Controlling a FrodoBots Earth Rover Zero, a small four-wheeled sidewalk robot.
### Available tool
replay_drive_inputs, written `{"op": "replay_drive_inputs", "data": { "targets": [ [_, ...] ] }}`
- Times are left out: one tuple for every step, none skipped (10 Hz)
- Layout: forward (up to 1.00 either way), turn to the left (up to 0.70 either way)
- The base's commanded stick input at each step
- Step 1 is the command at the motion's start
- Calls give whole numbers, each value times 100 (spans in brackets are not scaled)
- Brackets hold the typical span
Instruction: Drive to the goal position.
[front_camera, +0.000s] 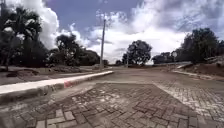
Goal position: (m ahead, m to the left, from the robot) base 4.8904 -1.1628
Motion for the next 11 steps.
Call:
{"op": "replay_drive_inputs", "data": {
  "targets": [
    [0,0],
    [0,0],
    [0,0],
    [0,0],
    [100,0],
    [100,0],
    [100,0],
    [100,-3],
    [100,-18],
    [100,-27],
    [100,-27]
  ]
}}
